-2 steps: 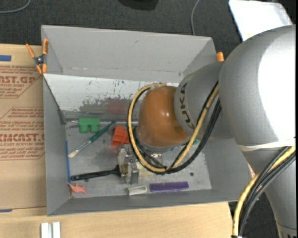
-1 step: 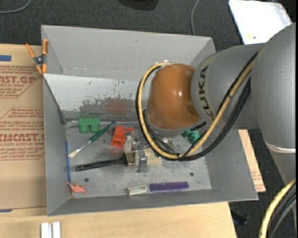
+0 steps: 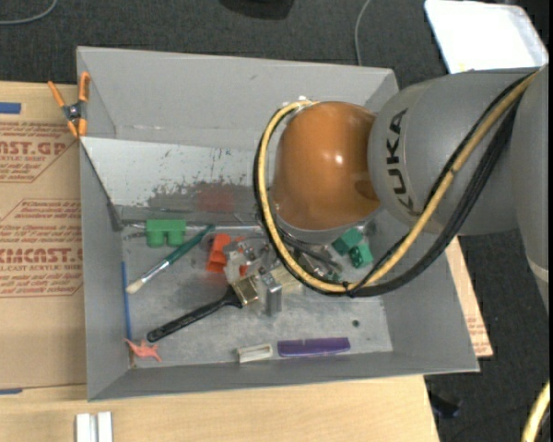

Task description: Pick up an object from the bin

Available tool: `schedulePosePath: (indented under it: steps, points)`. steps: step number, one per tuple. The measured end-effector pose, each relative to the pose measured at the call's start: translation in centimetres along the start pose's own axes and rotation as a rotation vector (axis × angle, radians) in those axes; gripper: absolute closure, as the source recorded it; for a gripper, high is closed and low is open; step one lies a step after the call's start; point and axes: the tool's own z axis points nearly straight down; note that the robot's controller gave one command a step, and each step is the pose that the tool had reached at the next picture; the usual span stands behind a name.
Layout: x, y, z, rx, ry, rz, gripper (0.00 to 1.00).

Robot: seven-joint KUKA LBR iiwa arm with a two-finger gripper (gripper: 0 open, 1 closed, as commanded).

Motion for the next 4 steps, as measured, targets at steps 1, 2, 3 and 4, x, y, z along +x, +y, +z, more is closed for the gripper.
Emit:
schedulePosePath:
  steps: [1,2,3,4]
  points:
    - [-0.2,0.8,-0.8,0.001,-0.005,-0.001,1.0]
    - [-0.6,0.8,1.2,0.001,-0.006,0.196,1.0]
    - [-0.9,1.3,7.6,0.003,-0.013,-0.057,1.0]
    - [-1.3,1.0,9.7,0.002,-0.009,-0.086,1.0]
